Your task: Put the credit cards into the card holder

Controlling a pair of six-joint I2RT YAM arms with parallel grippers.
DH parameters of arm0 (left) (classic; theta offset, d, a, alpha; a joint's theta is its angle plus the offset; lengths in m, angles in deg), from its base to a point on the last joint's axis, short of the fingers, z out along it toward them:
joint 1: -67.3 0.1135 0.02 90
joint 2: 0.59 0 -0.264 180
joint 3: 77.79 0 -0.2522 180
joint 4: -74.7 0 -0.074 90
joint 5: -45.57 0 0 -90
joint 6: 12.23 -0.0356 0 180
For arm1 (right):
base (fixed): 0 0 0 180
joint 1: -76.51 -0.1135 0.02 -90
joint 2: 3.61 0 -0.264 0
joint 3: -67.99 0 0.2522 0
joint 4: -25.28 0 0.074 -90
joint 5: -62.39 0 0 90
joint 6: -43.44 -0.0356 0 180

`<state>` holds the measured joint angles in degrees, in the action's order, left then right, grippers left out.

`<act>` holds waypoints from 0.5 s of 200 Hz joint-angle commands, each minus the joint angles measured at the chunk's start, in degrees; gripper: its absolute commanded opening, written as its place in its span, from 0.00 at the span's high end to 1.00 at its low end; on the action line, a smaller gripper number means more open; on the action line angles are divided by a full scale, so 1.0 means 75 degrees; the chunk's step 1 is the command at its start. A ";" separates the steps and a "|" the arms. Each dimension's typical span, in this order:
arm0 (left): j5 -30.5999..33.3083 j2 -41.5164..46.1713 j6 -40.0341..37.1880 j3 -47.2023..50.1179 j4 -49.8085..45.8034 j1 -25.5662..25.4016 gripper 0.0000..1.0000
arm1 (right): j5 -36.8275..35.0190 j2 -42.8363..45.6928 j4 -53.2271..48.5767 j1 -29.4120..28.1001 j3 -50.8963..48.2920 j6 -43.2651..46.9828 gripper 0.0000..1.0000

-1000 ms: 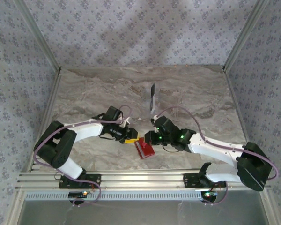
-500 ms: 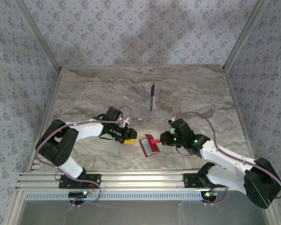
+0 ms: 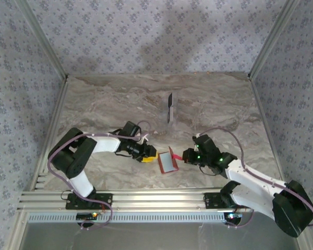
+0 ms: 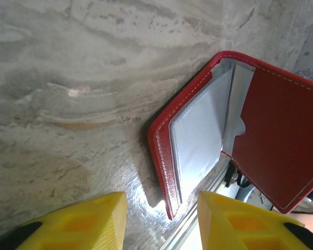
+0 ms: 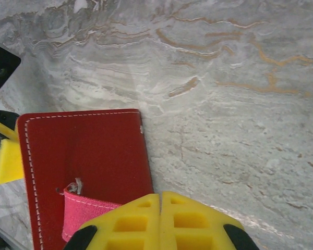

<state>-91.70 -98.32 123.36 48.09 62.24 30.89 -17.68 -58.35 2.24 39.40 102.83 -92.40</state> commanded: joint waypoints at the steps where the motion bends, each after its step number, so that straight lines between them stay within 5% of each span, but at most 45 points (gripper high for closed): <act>1: -0.0085 -0.0319 0.0177 -0.0167 0.0687 -0.0245 0.61 | 0.0105 0.0069 -0.0236 0.0089 -0.0185 0.0078 1.00; 100: 0.0126 -0.0330 0.0282 -0.0412 0.0465 -0.0439 0.68 | 0.0105 0.0584 -0.0707 0.0596 -0.0451 0.0230 1.00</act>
<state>-91.50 -100.90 126.31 46.47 66.58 28.14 -17.66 -55.84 0.43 42.60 100.27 -92.01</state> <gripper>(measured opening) 0.328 0.049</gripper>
